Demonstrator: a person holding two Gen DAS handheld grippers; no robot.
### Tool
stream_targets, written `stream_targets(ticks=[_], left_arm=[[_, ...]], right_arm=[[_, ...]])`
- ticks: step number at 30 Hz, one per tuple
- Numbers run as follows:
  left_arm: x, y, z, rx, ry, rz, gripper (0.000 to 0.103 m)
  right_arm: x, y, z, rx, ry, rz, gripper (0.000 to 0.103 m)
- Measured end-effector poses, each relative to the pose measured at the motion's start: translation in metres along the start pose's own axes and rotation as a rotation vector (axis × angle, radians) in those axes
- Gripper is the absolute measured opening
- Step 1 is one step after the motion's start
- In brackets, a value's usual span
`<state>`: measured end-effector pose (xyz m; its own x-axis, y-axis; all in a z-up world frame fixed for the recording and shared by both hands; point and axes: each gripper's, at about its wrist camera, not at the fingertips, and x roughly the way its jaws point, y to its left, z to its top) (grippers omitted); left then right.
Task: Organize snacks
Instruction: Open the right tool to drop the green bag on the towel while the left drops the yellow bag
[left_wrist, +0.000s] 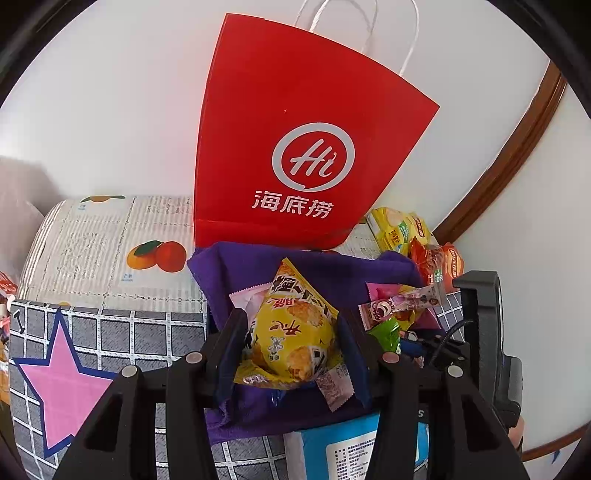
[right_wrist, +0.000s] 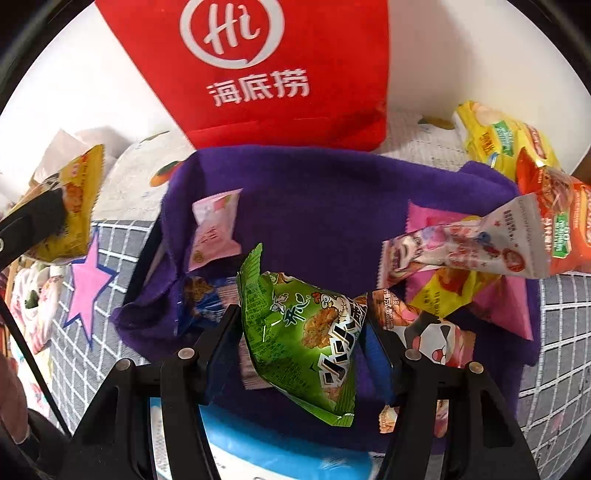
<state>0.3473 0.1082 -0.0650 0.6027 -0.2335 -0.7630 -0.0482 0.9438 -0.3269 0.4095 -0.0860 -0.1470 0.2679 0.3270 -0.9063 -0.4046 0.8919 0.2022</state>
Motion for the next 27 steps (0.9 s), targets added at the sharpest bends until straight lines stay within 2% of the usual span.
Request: stream_targets(ticks=[6, 14, 19, 24, 27], left_arm=[[0.003, -0.004, -0.002, 0.010, 0.004, 0.003, 0.048], [0.005, -0.005, -0.004, 0.016, 0.009, 0.007, 0.048], [0.006, -0.005, -0.005, 0.016, 0.011, 0.006, 0.048], [0.008, -0.006, -0.006, 0.021, 0.011, 0.006, 0.046], [0.012, -0.007, -0.007, 0.024, 0.022, 0.006, 0.044]], right_arm=[[0.001, -0.008, 0.002, 0.021, -0.015, -0.031, 0.062], [0.007, 0.001, 0.002, -0.035, -0.013, -0.083, 0.062], [0.011, 0.002, 0.002, -0.050, -0.007, -0.119, 0.065], [0.009, 0.004, 0.002, -0.058, -0.008, -0.107, 0.074], [0.006, 0.005, 0.002, -0.065, -0.014, -0.106, 0.074]])
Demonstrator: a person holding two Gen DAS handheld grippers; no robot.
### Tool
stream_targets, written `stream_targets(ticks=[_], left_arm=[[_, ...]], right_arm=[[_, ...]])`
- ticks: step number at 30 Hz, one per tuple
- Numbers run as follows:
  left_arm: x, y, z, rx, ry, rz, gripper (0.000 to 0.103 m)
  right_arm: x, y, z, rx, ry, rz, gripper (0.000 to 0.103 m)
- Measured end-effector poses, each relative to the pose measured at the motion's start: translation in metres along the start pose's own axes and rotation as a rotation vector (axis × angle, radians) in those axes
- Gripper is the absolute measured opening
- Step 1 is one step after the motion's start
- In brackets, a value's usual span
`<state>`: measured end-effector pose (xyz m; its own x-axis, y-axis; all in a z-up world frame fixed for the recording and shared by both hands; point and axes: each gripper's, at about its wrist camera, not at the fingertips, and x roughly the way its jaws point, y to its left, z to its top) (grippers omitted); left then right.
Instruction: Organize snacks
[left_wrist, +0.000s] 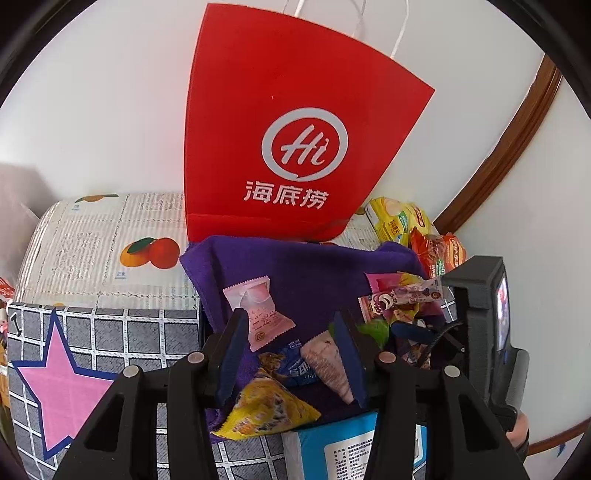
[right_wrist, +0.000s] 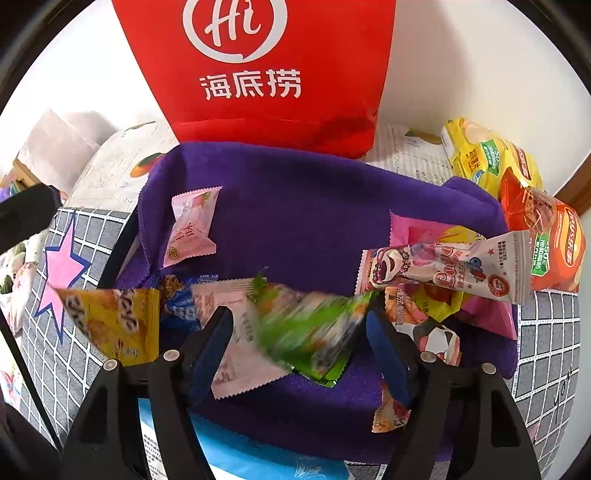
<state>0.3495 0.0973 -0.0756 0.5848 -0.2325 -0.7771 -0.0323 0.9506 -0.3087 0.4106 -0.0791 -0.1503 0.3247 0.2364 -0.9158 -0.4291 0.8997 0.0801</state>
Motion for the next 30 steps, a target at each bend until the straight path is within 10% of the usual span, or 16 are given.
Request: stream_targets(ticks=[30], left_arm=[[0.042, -0.009, -0.051, 0.140, 0.224, 0.138, 0.063]], right_arm=[[-0.111, -0.035, -0.003, 0.077, -0.264, 0.060, 0.074]])
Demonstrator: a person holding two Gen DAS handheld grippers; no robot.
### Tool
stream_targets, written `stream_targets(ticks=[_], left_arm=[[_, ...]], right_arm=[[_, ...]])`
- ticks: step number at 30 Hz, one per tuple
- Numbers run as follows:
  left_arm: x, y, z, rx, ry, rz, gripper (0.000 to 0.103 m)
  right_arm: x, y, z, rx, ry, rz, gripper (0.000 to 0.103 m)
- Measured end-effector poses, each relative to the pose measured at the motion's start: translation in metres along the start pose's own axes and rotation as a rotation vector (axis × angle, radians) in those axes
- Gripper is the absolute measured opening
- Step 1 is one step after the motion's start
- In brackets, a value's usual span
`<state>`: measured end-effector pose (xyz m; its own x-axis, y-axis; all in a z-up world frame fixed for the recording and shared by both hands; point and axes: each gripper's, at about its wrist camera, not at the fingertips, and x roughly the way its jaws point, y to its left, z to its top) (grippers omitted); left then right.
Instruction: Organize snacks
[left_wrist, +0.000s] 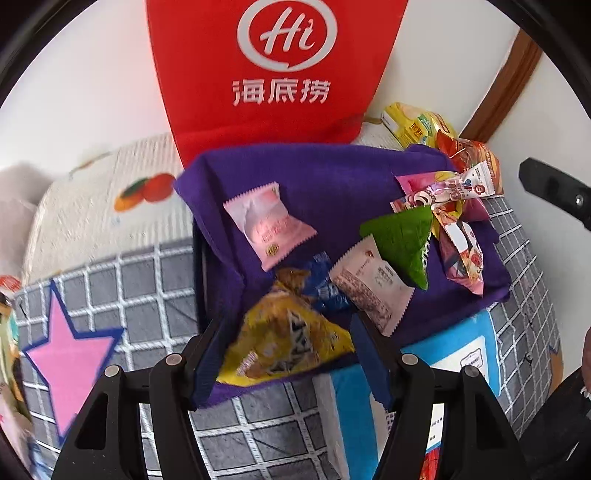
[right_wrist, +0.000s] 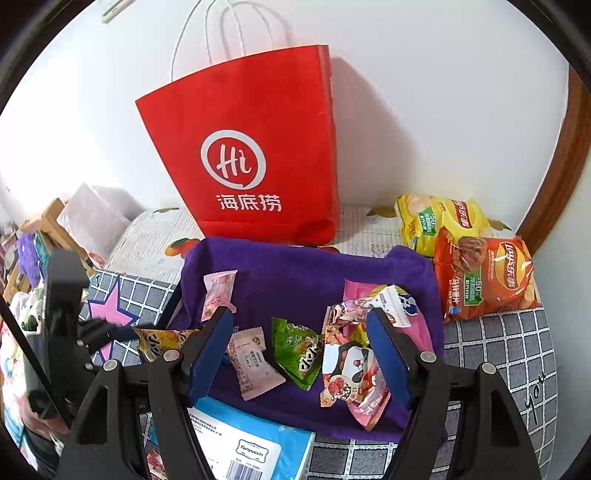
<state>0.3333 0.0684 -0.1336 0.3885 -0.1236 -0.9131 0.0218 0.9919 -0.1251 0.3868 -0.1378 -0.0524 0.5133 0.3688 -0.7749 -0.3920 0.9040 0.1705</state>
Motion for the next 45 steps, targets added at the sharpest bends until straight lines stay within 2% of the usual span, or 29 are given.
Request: stream_targets(ticks=[1, 3, 5, 6, 12, 20, 28, 32, 35, 38, 45], left_arm=[[0.001, 0.000, -0.002, -0.002, -0.005, 0.003, 0.061], [0.003, -0.002, -0.005, 0.016, -0.005, 0.026, 0.049], [0.003, -0.004, -0.007, 0.020, -0.012, 0.036, 0.047], [0.002, -0.004, -0.008, 0.025, -0.021, 0.035, 0.041], [-0.009, -0.005, -0.005, 0.026, -0.057, 0.029, 0.040], [-0.029, -0.001, 0.028, -0.044, -0.160, -0.048, 0.040], [0.010, -0.020, 0.058, -0.086, -0.166, -0.015, 0.040], [0.028, -0.024, 0.059, -0.091, -0.139, -0.042, 0.041], [0.036, -0.027, 0.060, -0.069, -0.106, -0.020, 0.042], [0.030, -0.024, 0.059, -0.068, -0.110, -0.010, 0.056], [-0.006, -0.020, 0.057, -0.068, -0.166, -0.032, 0.061]], right_arm=[[-0.001, -0.001, 0.000, 0.002, -0.002, 0.001, 0.074], [-0.003, -0.001, 0.000, -0.001, -0.007, 0.001, 0.074], [-0.007, -0.002, 0.000, -0.008, -0.017, -0.003, 0.074], [-0.009, -0.002, 0.000, -0.007, -0.023, -0.004, 0.074], [-0.013, -0.009, 0.001, 0.009, -0.033, 0.002, 0.074], [-0.015, -0.020, 0.002, 0.033, -0.038, -0.003, 0.074], [-0.018, -0.033, 0.003, 0.056, -0.048, -0.004, 0.074], [-0.018, -0.040, 0.004, 0.080, -0.048, -0.005, 0.074], [-0.017, -0.043, 0.004, 0.095, -0.046, -0.006, 0.074], [-0.017, -0.042, 0.003, 0.101, -0.048, -0.007, 0.074], [-0.019, -0.024, 0.002, 0.059, -0.071, 0.044, 0.074]])
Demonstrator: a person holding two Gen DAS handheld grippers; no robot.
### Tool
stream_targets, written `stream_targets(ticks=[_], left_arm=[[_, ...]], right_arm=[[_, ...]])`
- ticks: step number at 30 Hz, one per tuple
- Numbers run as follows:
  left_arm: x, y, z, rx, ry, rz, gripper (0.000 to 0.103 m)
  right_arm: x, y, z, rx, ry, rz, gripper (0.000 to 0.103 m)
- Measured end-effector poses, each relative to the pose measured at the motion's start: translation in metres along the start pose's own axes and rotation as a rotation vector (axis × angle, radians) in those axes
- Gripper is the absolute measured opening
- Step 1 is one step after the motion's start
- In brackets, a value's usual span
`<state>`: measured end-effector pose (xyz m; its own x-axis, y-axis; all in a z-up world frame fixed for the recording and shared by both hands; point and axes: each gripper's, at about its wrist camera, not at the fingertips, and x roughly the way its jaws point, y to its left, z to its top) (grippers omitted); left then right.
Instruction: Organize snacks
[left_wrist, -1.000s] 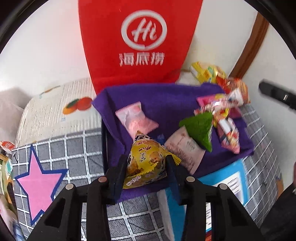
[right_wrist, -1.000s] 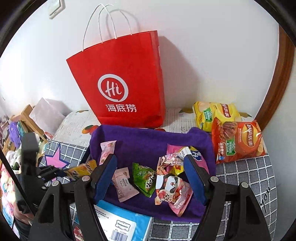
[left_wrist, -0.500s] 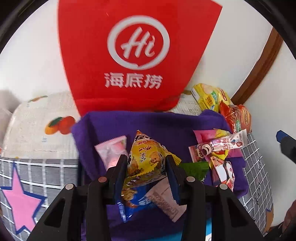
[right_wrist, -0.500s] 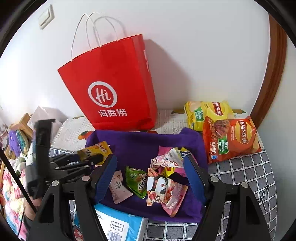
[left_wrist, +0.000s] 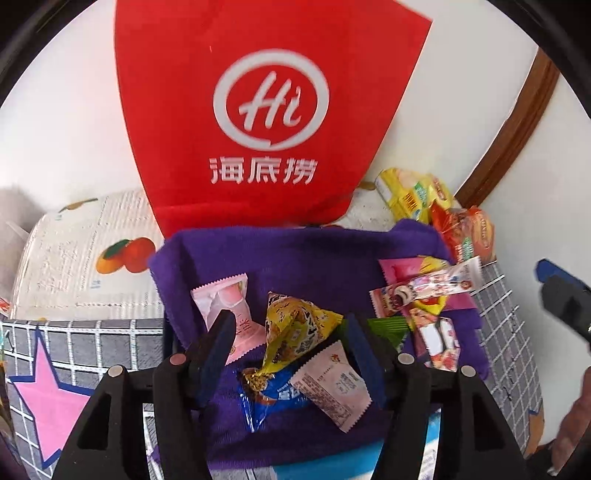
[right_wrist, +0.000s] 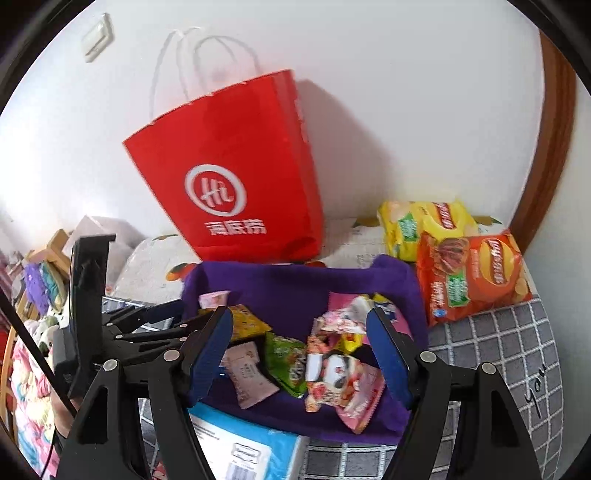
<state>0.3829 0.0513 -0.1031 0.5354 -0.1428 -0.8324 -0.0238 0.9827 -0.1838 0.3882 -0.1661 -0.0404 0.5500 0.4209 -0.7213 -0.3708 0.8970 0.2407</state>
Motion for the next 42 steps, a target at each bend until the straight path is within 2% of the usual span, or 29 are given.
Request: stream_targets(ticks=[5, 9, 13, 20, 22, 23, 27, 32, 35, 39, 42], left_arm=[[-0.025, 0.000, 0.001, 0.021, -0.037, 0.013, 0.061], [-0.041, 0.002, 0.002, 0.025, -0.074, 0.018, 0.061], [-0.053, -0.002, 0.002, 0.040, -0.113, 0.023, 0.061], [-0.072, -0.022, -0.004, 0.122, -0.139, 0.006, 0.061], [-0.080, -0.029, -0.006, 0.150, -0.152, 0.007, 0.061], [-0.083, -0.031, -0.007, 0.158, -0.163, 0.011, 0.061], [-0.101, -0.040, -0.011, 0.174, -0.190, 0.011, 0.061], [-0.122, -0.052, -0.024, 0.198, -0.222, -0.012, 0.061], [-0.127, -0.053, -0.039, 0.194, -0.199, -0.011, 0.061], [-0.139, -0.048, -0.060, 0.187, -0.173, -0.025, 0.061], [-0.148, -0.041, -0.080, 0.192, -0.163, 0.005, 0.061]], right_arm=[[-0.005, 0.017, -0.003, -0.042, -0.044, 0.011, 0.074], [-0.007, 0.028, -0.006, -0.073, -0.048, -0.023, 0.074], [-0.013, 0.030, -0.014, -0.044, -0.054, -0.035, 0.074], [-0.026, 0.029, -0.065, -0.045, -0.036, -0.109, 0.074], [-0.034, 0.030, -0.083, -0.049, -0.046, -0.127, 0.065], [-0.037, 0.030, -0.092, -0.052, -0.037, -0.120, 0.062], [-0.053, 0.032, -0.124, -0.029, 0.013, -0.061, 0.062], [-0.081, 0.040, -0.157, -0.020, -0.013, -0.009, 0.062], [-0.092, 0.046, -0.174, -0.020, -0.025, 0.008, 0.063], [-0.089, 0.057, -0.194, -0.043, 0.005, 0.018, 0.064], [-0.082, 0.066, -0.208, -0.068, 0.022, 0.012, 0.064]])
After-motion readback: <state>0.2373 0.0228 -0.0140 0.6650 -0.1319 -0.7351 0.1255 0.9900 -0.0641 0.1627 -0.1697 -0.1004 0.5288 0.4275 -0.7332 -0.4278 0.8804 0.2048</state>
